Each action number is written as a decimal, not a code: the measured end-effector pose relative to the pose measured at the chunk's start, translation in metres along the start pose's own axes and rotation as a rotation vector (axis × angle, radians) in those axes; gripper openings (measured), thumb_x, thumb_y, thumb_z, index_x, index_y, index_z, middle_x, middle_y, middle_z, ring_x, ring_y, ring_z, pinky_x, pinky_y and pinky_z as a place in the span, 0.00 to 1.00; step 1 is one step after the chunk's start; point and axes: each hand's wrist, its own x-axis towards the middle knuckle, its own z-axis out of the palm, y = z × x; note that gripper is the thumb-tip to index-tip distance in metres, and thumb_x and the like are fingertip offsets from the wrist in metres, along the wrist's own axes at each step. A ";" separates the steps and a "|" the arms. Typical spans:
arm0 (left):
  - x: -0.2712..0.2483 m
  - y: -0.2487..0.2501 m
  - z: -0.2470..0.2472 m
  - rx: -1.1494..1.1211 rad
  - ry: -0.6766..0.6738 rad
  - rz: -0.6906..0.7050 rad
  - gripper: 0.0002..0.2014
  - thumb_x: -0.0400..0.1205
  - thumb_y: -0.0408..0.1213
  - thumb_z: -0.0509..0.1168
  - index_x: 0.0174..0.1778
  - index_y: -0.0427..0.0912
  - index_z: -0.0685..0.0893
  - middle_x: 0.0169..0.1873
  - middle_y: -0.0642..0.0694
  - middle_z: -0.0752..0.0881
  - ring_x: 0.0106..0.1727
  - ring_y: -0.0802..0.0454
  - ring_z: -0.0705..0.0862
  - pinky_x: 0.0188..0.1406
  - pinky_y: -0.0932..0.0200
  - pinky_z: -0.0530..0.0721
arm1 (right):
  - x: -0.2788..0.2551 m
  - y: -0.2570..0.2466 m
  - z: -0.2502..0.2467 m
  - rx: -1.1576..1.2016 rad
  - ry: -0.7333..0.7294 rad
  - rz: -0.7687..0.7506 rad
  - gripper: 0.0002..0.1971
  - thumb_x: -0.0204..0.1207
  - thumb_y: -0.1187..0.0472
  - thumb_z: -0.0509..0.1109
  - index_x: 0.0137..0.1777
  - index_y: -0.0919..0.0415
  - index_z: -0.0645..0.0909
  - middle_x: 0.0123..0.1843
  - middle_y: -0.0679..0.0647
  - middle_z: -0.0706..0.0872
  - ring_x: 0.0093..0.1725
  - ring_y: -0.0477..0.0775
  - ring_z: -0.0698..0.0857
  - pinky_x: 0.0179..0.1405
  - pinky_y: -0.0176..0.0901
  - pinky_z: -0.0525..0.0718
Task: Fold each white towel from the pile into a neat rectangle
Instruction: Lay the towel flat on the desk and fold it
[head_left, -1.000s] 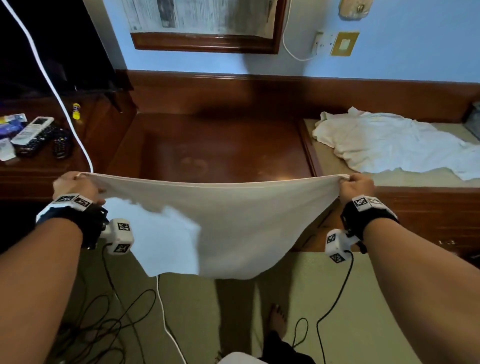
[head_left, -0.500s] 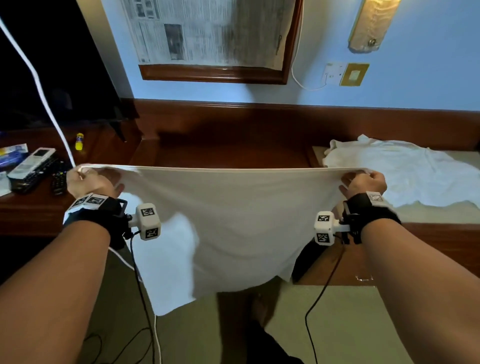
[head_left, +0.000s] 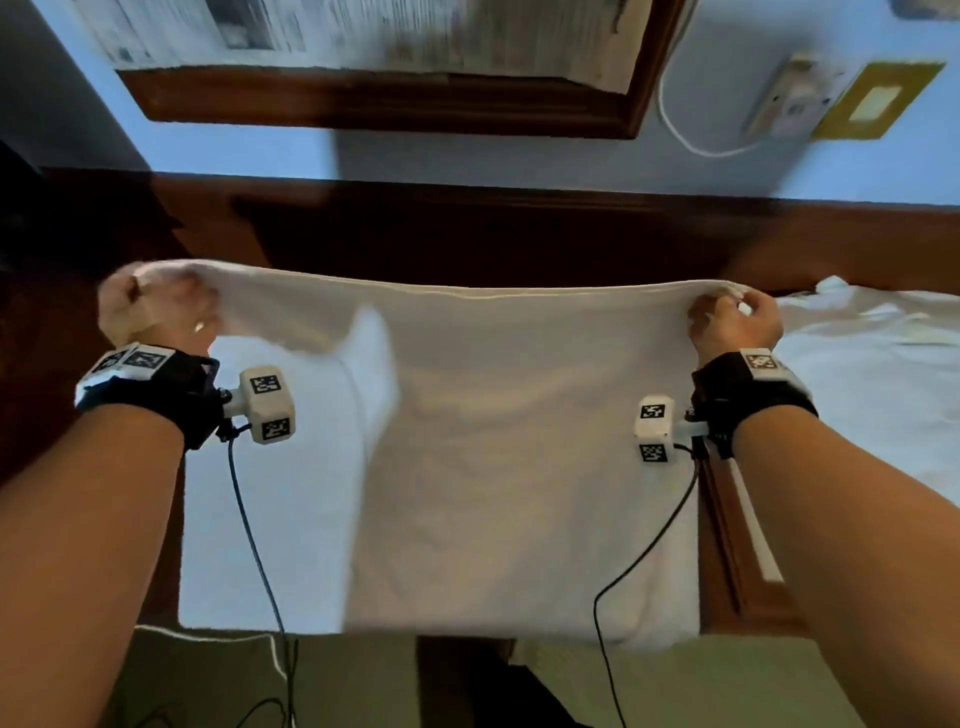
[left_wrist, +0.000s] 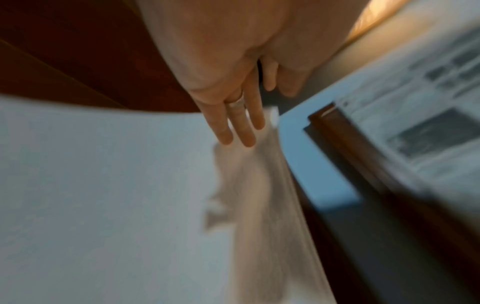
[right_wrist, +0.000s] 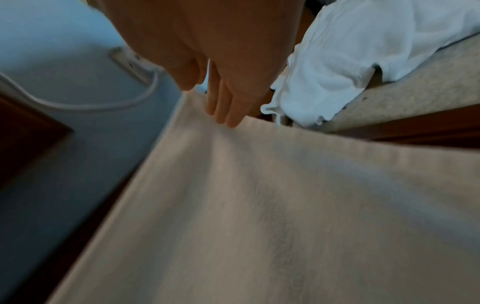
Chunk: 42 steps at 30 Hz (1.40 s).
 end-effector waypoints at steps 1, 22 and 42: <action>0.007 -0.015 0.004 0.052 -0.057 -0.024 0.33 0.68 0.54 0.67 0.71 0.53 0.72 0.54 0.50 0.84 0.50 0.50 0.88 0.50 0.54 0.85 | 0.014 0.018 0.010 -0.100 -0.013 -0.006 0.12 0.73 0.51 0.67 0.56 0.43 0.80 0.54 0.55 0.89 0.51 0.57 0.89 0.57 0.61 0.89; 0.070 -0.199 0.001 1.908 -0.799 0.159 0.49 0.73 0.77 0.59 0.85 0.70 0.42 0.88 0.56 0.39 0.88 0.36 0.42 0.79 0.21 0.54 | -0.012 0.177 0.036 -1.550 -0.796 -0.140 0.40 0.79 0.29 0.52 0.85 0.38 0.35 0.87 0.51 0.28 0.85 0.68 0.32 0.80 0.79 0.43; 0.027 -0.200 -0.007 1.901 -0.808 0.031 0.47 0.71 0.81 0.51 0.83 0.74 0.37 0.86 0.58 0.32 0.88 0.41 0.36 0.79 0.18 0.48 | -0.028 0.174 0.039 -1.517 -0.891 -0.176 0.39 0.82 0.32 0.53 0.86 0.37 0.38 0.87 0.50 0.28 0.85 0.63 0.29 0.82 0.75 0.40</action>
